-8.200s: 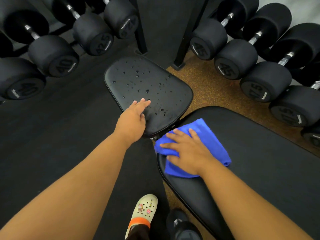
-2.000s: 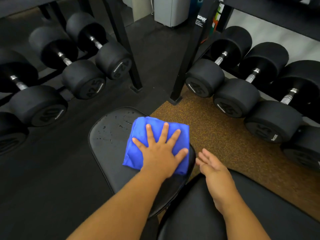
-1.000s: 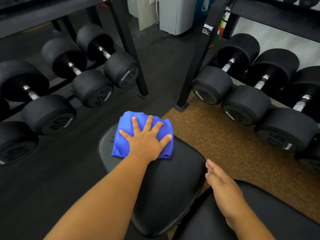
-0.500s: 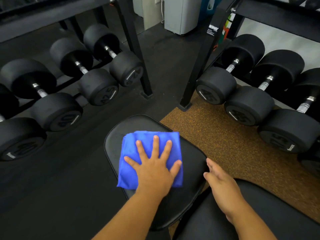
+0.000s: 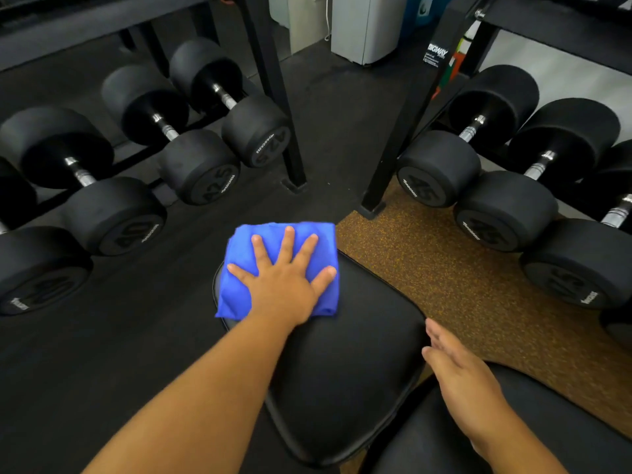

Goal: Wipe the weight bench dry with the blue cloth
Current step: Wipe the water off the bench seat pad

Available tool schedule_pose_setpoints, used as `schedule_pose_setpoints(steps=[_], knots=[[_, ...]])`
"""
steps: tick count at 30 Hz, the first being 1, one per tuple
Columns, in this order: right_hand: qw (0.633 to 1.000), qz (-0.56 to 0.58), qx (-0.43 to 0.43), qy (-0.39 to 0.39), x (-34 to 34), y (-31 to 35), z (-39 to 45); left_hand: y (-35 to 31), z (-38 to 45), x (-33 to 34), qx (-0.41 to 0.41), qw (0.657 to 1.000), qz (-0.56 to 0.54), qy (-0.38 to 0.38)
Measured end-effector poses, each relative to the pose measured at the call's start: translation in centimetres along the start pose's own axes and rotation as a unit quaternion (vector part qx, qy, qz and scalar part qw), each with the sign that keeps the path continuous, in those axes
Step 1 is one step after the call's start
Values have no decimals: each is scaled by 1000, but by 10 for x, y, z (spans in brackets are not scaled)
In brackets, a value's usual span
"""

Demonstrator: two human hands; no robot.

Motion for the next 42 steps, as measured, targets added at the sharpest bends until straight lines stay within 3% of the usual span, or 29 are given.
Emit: schedule_pose_setpoints(steps=[5,8,11,16,18,22,25,28,36,42], knots=[[1000,-15,6,15,-1,-6,2,46,22,-6,-132,986,-84,59],[1000,-10,9,15,-1,-5,3,44,6,-4,-140,988,-58,41],[1000,-16,13,5,3,-4,4,28,-22,2,-93,995,-23,21],[999,-6,24,-31,8,6,0,1,-102,25,118,991,52,-44],[997,-56,10,-51,13,11,3,4,-117,35,144,986,75,-50],[963,-257,-15,-81,27,29,8,7,-102,24,18,1000,5,-15],[939,-336,-51,-58,38,37,21,12,-76,21,-59,998,-28,17],[936,-349,-45,-28,42,38,33,21,-55,10,-70,996,-35,34],[943,-330,-34,-37,35,48,44,49,9,-4,-72,995,-40,54],[945,-324,-35,-25,39,55,46,66,37,-15,-139,977,-135,90]])
Point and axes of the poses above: each hand's wrist, its own z-axis towards the middle knuckle, its own x-axis out of the palm, y = z × x, the point moved 1 cm from there along z, towards the middle knuckle, and after that the axes turned 12 degrees about z, right-handed, at the moved point
